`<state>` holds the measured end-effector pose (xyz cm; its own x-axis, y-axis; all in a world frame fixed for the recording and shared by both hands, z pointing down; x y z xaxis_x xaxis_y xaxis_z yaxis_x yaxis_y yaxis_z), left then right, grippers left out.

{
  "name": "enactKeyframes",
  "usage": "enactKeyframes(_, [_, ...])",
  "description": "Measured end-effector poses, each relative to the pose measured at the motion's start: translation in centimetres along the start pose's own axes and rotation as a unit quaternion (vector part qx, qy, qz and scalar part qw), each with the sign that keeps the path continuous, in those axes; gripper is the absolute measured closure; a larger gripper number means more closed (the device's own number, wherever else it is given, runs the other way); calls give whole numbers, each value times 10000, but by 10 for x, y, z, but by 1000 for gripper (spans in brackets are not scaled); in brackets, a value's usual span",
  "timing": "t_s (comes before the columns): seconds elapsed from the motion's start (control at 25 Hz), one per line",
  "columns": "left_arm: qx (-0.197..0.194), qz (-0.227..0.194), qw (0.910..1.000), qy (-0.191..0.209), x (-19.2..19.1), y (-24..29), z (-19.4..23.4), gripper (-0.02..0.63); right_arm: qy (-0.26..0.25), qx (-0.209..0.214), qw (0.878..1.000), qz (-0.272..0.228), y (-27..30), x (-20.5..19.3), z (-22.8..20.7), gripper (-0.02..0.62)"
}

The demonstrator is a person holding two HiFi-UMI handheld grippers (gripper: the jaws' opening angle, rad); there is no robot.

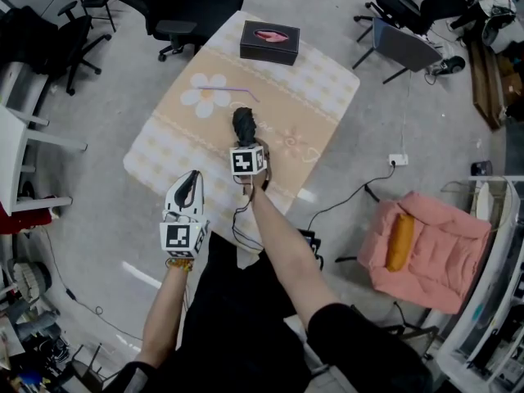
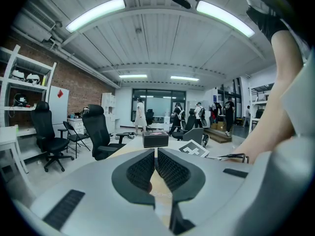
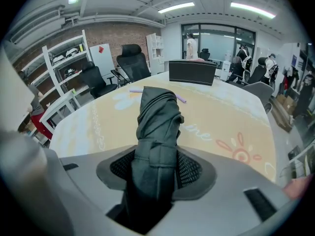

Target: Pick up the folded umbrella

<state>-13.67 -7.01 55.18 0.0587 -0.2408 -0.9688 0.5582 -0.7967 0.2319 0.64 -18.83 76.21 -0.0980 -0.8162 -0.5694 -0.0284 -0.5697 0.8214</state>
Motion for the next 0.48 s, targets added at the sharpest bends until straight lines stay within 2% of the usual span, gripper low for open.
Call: enactKeyframes(0.48, [-115,-19,9999,50,7,11,-6,591,142,207,9995,-174,-16,-5,-7,382])
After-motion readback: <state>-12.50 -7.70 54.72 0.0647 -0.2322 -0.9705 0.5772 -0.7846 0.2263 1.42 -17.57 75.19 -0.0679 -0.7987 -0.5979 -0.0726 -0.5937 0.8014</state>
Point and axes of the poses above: the fingertips, and each gripper's own axes: y forward along the fingers, z to its left, x out of its top, the point moved 3 cm from there along -y, backward along the fingers, and after that the axes turned 8 degrees about -x, right-handed, at the moved point
